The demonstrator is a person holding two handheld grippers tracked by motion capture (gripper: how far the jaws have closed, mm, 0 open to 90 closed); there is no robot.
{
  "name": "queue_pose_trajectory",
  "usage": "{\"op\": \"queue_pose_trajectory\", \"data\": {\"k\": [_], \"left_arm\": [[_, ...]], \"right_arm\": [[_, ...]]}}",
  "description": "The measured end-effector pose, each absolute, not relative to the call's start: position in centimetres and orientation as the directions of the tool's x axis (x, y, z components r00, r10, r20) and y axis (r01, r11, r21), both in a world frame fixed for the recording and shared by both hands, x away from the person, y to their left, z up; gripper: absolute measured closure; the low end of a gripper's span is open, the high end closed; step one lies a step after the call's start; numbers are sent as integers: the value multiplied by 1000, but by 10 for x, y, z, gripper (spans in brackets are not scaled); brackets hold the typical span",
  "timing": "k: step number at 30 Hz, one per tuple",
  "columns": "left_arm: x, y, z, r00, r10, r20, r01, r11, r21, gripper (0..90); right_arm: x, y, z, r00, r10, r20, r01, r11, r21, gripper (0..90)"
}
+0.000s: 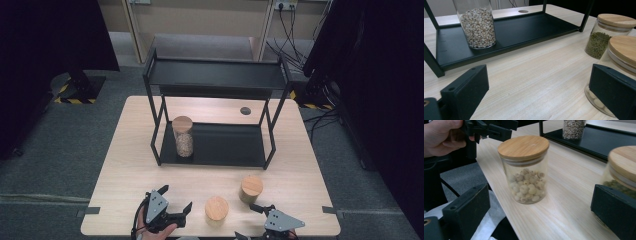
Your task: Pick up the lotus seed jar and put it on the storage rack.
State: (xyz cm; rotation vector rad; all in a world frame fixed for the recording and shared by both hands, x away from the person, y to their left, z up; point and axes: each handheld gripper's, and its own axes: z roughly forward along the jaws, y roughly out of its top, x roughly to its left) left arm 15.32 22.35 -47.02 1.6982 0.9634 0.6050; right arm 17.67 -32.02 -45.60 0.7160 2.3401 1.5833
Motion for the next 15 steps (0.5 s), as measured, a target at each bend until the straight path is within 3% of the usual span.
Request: {"op": "queue_pose_trajectory", "data": {"k": [15], "left_arm": [[153,223,-471,553,831,-53,304,-142,942,22]], "right_arm": [[192,-280,-448,-870,490,58,247,330,911,41]]}}
